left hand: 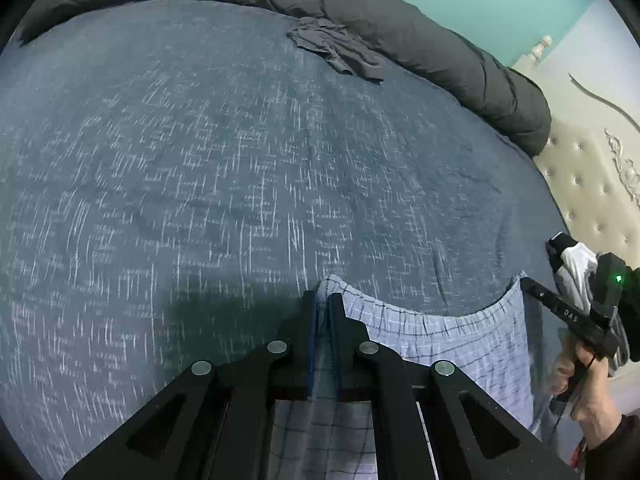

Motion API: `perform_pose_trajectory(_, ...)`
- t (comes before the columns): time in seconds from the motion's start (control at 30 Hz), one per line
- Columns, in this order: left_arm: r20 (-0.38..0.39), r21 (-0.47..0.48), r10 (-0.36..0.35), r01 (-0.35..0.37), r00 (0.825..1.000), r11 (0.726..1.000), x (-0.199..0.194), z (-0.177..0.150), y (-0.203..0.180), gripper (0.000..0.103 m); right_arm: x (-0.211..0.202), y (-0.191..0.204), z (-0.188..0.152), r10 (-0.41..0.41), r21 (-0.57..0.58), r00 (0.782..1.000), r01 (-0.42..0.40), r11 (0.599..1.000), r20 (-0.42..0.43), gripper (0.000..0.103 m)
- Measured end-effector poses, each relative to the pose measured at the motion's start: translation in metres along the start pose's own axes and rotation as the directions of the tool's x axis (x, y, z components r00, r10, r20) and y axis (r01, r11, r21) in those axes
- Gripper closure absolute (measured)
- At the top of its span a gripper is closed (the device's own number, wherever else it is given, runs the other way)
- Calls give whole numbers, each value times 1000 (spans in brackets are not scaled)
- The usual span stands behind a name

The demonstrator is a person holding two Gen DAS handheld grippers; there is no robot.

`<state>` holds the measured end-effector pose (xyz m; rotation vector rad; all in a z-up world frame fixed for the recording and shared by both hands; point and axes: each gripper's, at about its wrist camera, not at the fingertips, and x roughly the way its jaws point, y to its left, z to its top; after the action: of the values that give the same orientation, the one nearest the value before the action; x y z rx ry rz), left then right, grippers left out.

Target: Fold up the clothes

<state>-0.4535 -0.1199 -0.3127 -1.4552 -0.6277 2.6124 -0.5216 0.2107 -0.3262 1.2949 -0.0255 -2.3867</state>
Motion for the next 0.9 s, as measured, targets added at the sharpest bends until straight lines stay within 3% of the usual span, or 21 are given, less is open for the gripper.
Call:
perform_pose_trajectory(0.23, -11, -5, 11, -11, 1000, 1000, 9, 0, 1, 95, 8, 0, 1, -10, 1, 1000, 10, 1000, -8, 97)
perform_pose_trajectory(0.33, 1, -43, -1, 1, 1000, 999, 1, -1, 8, 91, 0, -6, 3, -28, 31, 1000, 28, 999, 0, 92)
perform_pose_trajectory(0.4, 17, -75, 2, -1, 1000, 997, -11, -1, 15, 84, -12, -13, 3, -51, 65, 998, 50, 997, 22, 86)
perform_pose_trajectory(0.47, 37, -102, -5, 8, 999, 995, -28, -5, 24, 60, -32, -19, -3, -45, 97, 997, 39, 994, 60, 78)
perform_pose_trajectory(0.5, 45, -109, -7, 12, 999, 994, -38, -8, 28, 58, -43, -20, -7, -34, 102, 996, 26, 994, 76, 78)
perform_pose_trajectory(0.6, 56, -112, 7, 0, 998, 994, -67, -28, 40, 58, -76, -28, -30, 33, 153, 993, -50, 987, 113, 75)
perform_pose_trajectory(0.7, 58, -135, 31, -23, 998, 991, -90, -57, 53, 56, -103, -39, -64, 77, 218, 989, -104, 971, 129, 65)
perform_pose_trajectory(0.9, 55, -179, 49, -39, 997, 983, -121, -120, 63, 56, -132, -66, -128, 35, 287, 998, -50, 957, 57, 63)
